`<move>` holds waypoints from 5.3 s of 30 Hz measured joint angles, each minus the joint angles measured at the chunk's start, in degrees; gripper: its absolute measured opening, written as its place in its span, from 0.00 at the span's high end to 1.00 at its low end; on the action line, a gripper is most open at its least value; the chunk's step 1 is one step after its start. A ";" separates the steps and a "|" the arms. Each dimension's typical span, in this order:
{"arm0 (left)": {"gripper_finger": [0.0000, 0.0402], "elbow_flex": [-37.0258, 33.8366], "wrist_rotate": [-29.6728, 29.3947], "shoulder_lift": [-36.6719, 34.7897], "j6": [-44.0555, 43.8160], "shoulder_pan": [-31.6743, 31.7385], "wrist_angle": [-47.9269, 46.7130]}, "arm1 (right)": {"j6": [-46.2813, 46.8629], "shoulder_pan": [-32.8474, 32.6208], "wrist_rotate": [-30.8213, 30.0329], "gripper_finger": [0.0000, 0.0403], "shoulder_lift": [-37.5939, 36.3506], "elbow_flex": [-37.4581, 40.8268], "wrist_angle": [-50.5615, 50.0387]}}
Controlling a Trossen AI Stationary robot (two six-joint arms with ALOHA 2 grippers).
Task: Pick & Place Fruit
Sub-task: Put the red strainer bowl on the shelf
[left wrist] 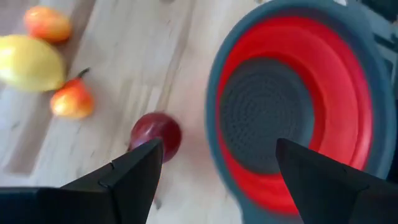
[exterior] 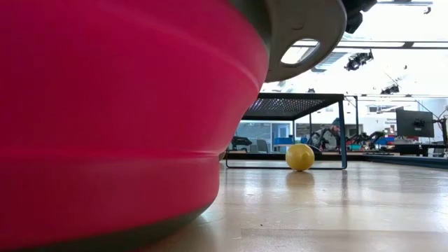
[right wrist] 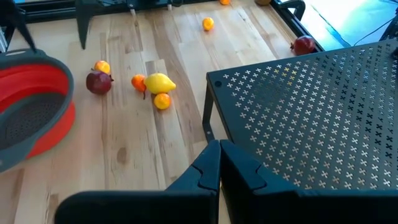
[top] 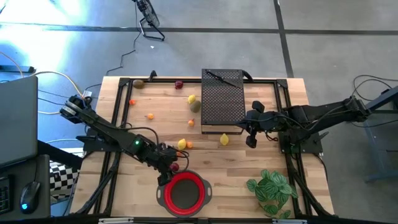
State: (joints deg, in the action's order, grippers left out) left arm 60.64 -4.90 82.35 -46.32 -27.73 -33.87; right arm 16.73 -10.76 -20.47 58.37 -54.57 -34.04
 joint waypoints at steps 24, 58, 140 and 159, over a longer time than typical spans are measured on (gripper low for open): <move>0.24 -0.20 2.60 9.58 1.41 0.02 0.24 | 0.18 0.00 -0.37 1.00 0.01 0.00 0.45; 0.50 -0.73 5.82 13.38 2.54 -0.02 6.93 | 0.17 0.00 -0.37 1.00 0.02 0.00 0.20; 0.99 22.25 -31.27 -12.45 43.42 32.36 -8.50 | 6.82 -5.70 -0.78 1.00 -0.77 -0.02 12.86; 0.99 22.22 -43.94 -12.45 56.56 33.80 12.65 | -8.77 -1.04 -15.01 1.00 10.67 0.00 34.06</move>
State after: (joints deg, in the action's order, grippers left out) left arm 82.87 -48.84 69.91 10.24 6.07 -21.23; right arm 7.96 -11.80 -35.48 69.04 -54.57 0.02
